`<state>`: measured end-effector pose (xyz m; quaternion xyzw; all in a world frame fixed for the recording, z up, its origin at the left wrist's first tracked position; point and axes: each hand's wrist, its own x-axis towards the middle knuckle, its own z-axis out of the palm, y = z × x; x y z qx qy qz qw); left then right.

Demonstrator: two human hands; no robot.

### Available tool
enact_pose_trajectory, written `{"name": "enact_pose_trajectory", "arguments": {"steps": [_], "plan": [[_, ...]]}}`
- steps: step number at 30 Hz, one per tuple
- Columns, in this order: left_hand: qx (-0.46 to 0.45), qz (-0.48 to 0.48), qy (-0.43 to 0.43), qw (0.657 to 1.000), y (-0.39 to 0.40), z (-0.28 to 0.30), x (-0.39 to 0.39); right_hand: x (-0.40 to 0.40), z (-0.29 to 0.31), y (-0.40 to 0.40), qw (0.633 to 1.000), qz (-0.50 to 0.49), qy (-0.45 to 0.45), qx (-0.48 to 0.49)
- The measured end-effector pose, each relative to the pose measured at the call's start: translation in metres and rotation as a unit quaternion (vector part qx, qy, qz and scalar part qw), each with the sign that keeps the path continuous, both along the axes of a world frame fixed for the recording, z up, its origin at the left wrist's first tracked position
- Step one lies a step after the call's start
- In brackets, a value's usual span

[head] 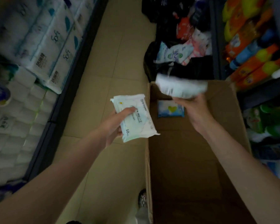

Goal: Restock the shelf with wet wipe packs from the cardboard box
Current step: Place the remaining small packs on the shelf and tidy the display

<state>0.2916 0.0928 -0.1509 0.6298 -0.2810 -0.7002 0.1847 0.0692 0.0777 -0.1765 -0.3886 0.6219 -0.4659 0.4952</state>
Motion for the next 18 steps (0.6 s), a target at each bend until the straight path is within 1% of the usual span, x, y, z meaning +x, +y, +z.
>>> {"name": "enact_pose_trajectory", "arguments": {"steps": [2, 4, 6, 7, 10, 12, 13, 15, 16, 17, 18], "plan": [[0.017, -0.005, 0.044, 0.999, 0.001, 0.027, 0.009, 0.015, 0.049, -0.007, 0.984, 0.107, 0.08, -0.116], [0.014, -0.015, 0.093, 0.995, 0.004, 0.06, 0.022, 0.038, 0.091, -0.01, 0.954, 0.187, 0.139, -0.188], [-0.011, -0.041, 0.13, 0.991, 0.009, 0.098, 0.038, 0.063, 0.123, -0.009, 0.902, 0.218, 0.242, -0.284], [-0.027, -0.051, 0.152, 0.987, 0.013, 0.115, 0.048, 0.074, 0.138, -0.009, 0.878, 0.219, 0.278, -0.324], [-0.069, -0.056, 0.21, 0.974, 0.021, 0.16, 0.085, 0.112, 0.188, -0.003, 0.814, 0.245, 0.343, -0.399], [-0.102, -0.057, 0.196, 0.974, 0.028, 0.184, 0.11, 0.137, 0.214, -0.002, 0.778, 0.283, 0.391, -0.402], [-0.117, -0.049, 0.171, 0.977, 0.029, 0.189, 0.116, 0.144, 0.22, -0.001, 0.776, 0.292, 0.405, -0.386], [-0.161, -0.012, 0.104, 0.981, 0.036, 0.208, 0.139, 0.166, 0.238, 0.003, 0.796, 0.273, 0.402, -0.361], [-0.175, 0.008, 0.082, 0.981, 0.038, 0.214, 0.149, 0.173, 0.245, 0.005, 0.798, 0.264, 0.406, -0.358], [-0.189, 0.02, 0.068, 0.979, 0.041, 0.223, 0.167, 0.188, 0.255, 0.01, 0.787, 0.267, 0.412, -0.373], [-0.2, 0.024, 0.059, 0.978, 0.046, 0.232, 0.185, 0.203, 0.264, 0.016, 0.754, 0.287, 0.435, -0.4]]}}
